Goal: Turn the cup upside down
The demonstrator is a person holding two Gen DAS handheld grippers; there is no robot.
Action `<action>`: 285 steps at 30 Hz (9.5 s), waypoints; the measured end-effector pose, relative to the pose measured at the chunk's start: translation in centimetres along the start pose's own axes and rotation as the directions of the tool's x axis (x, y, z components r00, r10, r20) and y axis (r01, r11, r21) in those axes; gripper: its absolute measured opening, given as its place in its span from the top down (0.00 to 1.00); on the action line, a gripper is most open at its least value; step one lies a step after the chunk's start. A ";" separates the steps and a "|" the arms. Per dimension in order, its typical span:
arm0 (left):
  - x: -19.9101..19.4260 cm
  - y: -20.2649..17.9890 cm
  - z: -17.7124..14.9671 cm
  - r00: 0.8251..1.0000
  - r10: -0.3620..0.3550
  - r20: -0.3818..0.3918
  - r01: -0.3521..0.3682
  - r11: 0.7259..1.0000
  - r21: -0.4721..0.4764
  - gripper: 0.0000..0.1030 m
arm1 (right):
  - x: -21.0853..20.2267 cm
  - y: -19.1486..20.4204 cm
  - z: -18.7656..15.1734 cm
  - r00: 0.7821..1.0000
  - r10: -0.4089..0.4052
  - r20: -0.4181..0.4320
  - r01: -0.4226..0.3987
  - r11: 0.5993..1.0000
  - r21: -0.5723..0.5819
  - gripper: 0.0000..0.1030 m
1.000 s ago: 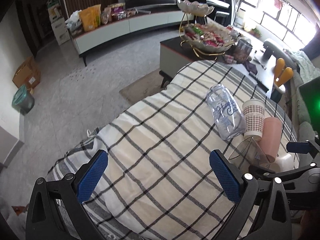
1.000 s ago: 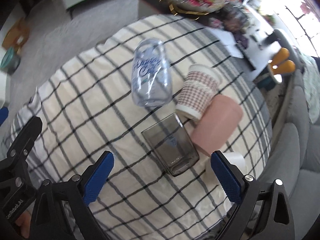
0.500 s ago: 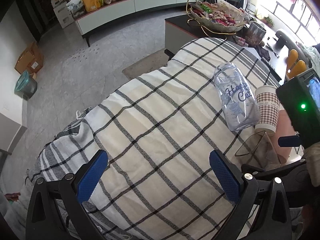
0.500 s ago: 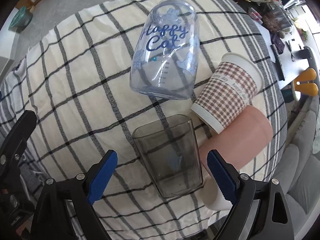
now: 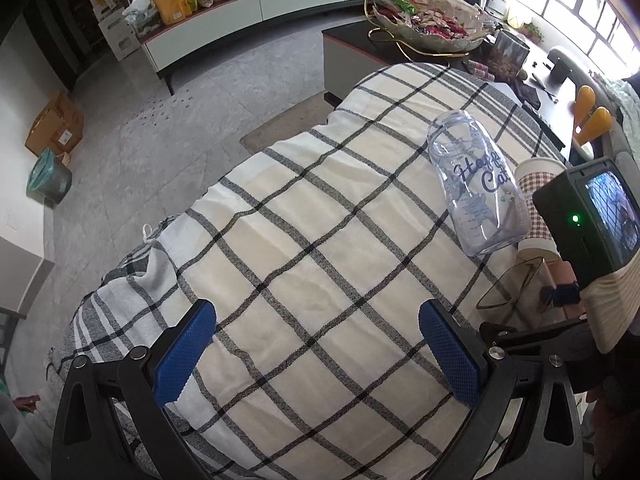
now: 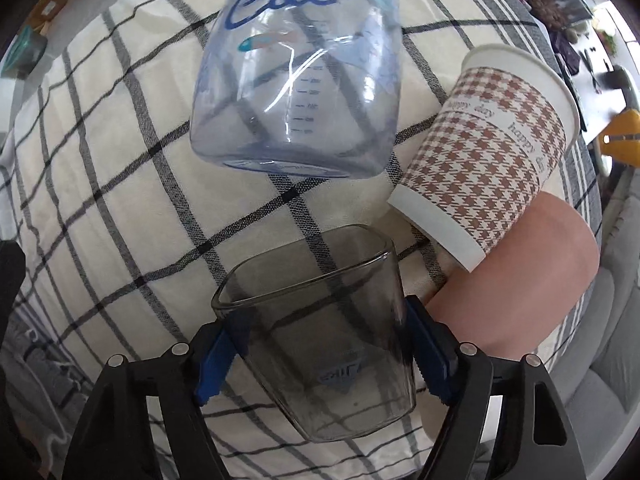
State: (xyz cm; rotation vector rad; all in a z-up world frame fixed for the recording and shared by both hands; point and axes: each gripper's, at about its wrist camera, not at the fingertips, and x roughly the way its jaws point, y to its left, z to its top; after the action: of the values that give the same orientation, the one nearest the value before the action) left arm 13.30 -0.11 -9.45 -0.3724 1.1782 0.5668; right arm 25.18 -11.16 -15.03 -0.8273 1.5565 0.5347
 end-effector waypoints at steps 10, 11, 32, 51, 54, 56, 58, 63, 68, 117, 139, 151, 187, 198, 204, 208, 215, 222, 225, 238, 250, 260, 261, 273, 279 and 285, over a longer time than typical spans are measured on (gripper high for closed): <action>-1.6 2.3 1.1 0.997 -0.049 0.052 0.047 0.998 0.038 0.00 | -4.7 0.3 -2.1 0.998 0.048 0.036 -0.053 0.988 0.146 0.31; -1.7 2.7 1.3 0.997 -0.056 0.058 0.054 0.998 0.045 0.00 | -5.1 0.4 -2.4 0.997 0.061 0.040 -0.067 0.984 0.167 0.31; -2.5 13.1 3.7 0.988 -0.105 0.113 0.092 0.989 0.113 0.00 | -4.9 7.5 -7.2 0.808 0.561 0.179 -0.546 0.601 0.583 0.33; -0.9 11.2 5.0 0.939 -0.250 0.234 0.166 0.929 0.329 0.00 | -1.5 4.8 -5.0 0.831 0.442 0.336 -0.534 0.468 0.705 0.34; -0.9 11.4 4.5 0.936 -0.248 0.248 0.155 0.926 0.343 0.00 | -1.0 5.9 -3.8 0.832 0.418 0.364 -0.541 0.469 0.698 0.31; -0.9 11.5 4.2 0.935 -0.249 0.252 0.152 0.924 0.350 0.00 | -1.3 6.7 -3.5 0.832 0.401 0.384 -0.547 0.473 0.691 0.28; -0.9 11.7 3.9 0.934 -0.249 0.256 0.150 0.924 0.351 0.00 | -1.7 6.8 -3.7 0.830 0.380 0.408 -0.554 0.475 0.684 0.27; -1.7 11.8 3.1 0.920 -0.285 0.270 0.177 0.915 0.363 0.00 | -3.8 6.8 -6.3 0.806 0.316 0.501 -0.592 0.459 0.662 0.22; -2.2 11.1 1.0 0.889 -0.369 0.272 0.251 0.888 0.385 0.00 | -6.7 6.9 -12.5 0.783 0.149 0.604 -0.599 0.443 0.667 0.22; -0.5 3.2 -8.9 0.862 -0.483 0.155 0.257 0.679 0.688 0.36 | -4.1 8.3 -28.6 0.768 -0.176 0.616 -0.575 0.234 0.784 0.14; -4.2 -6.8 -3.2 0.914 0.072 -0.400 0.324 0.464 0.824 0.36 | -7.8 3.2 -29.2 0.658 -0.066 0.750 -0.752 -0.007 0.660 0.14; 1.2 -12.7 -2.3 0.833 0.272 -0.481 0.324 0.466 0.824 0.36 | -5.4 -1.9 -27.8 0.646 -0.045 0.762 -0.762 -0.092 0.641 0.14; -7.3 -1.6 -1.7 0.938 -0.335 -0.088 0.284 0.597 0.750 0.19 | -11.6 6.3 -25.5 0.747 -0.363 0.557 -0.460 0.322 0.828 0.14; -8.9 2.8 -2.8 0.879 -0.456 0.140 0.243 0.681 0.691 0.15 | -11.8 9.5 -25.2 0.678 -0.516 0.523 -0.373 0.371 0.850 0.12; -9.4 4.7 -4.3 0.827 -0.493 0.270 0.216 0.722 0.657 0.08 | -12.4 11.6 -25.5 0.612 -0.612 0.501 -0.301 0.405 0.863 0.10; -9.8 5.5 -5.0 0.799 -0.505 0.327 0.202 0.738 0.644 0.06 | -13.0 12.5 -25.8 0.583 -0.644 0.495 -0.275 0.417 0.866 0.08; -10.8 6.7 -5.5 0.745 -0.535 0.397 0.207 0.752 0.626 0.00 | -14.0 13.6 -26.5 0.539 -0.680 0.498 -0.257 0.430 0.865 0.03; -11.6 7.3 -6.1 0.715 -0.532 0.454 0.178 0.766 0.617 0.00 | -14.7 14.5 -27.3 0.501 -0.713 0.491 -0.239 0.431 0.870 0.01; -12.0 7.6 -6.1 0.700 -0.530 0.478 0.168 0.774 0.611 0.00 | -14.9 14.5 -27.6 0.498 -0.713 0.493 -0.245 0.430 0.869 0.01; -12.3 8.4 -6.1 0.705 -0.529 0.473 0.185 0.780 0.598 0.00 | -16.1 16.0 -28.3 0.449 -0.757 0.475 -0.211 0.427 0.879 0.01; -12.3 8.6 -6.2 0.702 -0.531 0.474 0.186 0.780 0.597 0.00 | -16.3 16.2 -28.5 0.445 -0.759 0.476 -0.209 0.428 0.879 0.01; -12.6 8.7 -6.3 0.706 -0.531 0.468 0.191 0.780 0.596 0.00 | -16.5 16.4 -28.6 0.445 -0.759 0.476 -0.209 0.429 0.879 0.01; -12.6 8.7 -6.3 0.706 -0.531 0.468 0.191 0.780 0.596 0.00 | -16.4 16.3 -28.4 0.445 -0.759 0.476 -0.208 0.429 0.879 0.01; -12.6 8.7 -6.4 0.706 -0.531 0.469 0.191 0.780 0.595 0.00 | -16.5 16.4 -28.4 0.447 -0.758 0.476 -0.209 0.429 0.879 0.01; -12.6 8.9 -6.1 0.710 -0.529 0.465 0.196 0.782 0.591 0.00 | -16.4 16.5 -28.4 0.448 -0.755 0.478 -0.209 0.431 0.878 0.01; -12.6 8.9 -6.1 0.710 -0.530 0.465 0.196 0.782 0.592 0.00 | -16.5 16.5 -28.4 0.446 -0.756 0.478 -0.208 0.432 0.878 0.01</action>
State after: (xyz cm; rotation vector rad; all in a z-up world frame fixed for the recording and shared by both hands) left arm -0.02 0.93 0.41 0.0444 0.5387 -0.0250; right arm -5.59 -18.50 3.67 0.0629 0.4325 -0.2398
